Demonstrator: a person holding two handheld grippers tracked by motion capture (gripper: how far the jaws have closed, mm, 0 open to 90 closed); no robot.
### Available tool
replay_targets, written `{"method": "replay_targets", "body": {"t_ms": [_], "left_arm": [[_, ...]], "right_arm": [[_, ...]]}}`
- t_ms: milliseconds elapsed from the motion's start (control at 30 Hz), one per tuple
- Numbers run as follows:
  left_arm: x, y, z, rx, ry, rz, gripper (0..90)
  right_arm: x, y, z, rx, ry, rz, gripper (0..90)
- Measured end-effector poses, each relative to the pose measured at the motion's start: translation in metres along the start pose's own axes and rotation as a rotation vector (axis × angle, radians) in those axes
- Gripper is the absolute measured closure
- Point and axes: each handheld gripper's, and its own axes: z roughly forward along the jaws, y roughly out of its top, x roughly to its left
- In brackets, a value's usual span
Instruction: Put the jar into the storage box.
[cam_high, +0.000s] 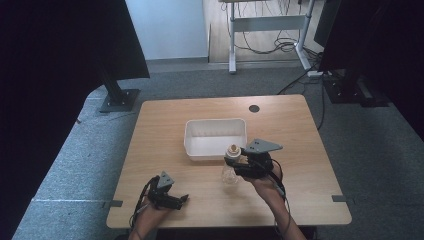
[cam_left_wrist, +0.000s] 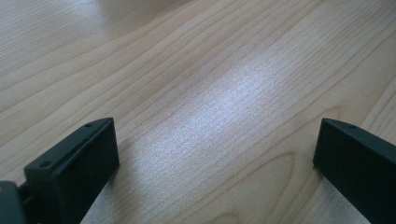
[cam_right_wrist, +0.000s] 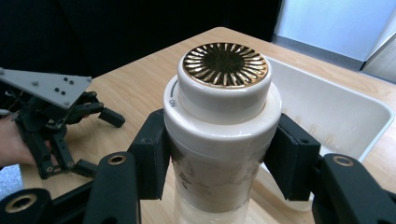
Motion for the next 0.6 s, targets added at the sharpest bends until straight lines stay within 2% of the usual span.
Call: {"method": "replay_targets", "body": {"t_ms": [267,600], "left_arm": [[0.0,0.0,0.0,0.0,0.0,0.0,0.0],[0.0,0.0,0.0,0.0,-0.001,-0.001,0.0]], "right_arm": [[-0.003,0.017,0.008,-0.009,-0.016,-0.007,45.0],[-0.012,0.03,0.021,-0.01,-0.03,0.011,45.0]]}}
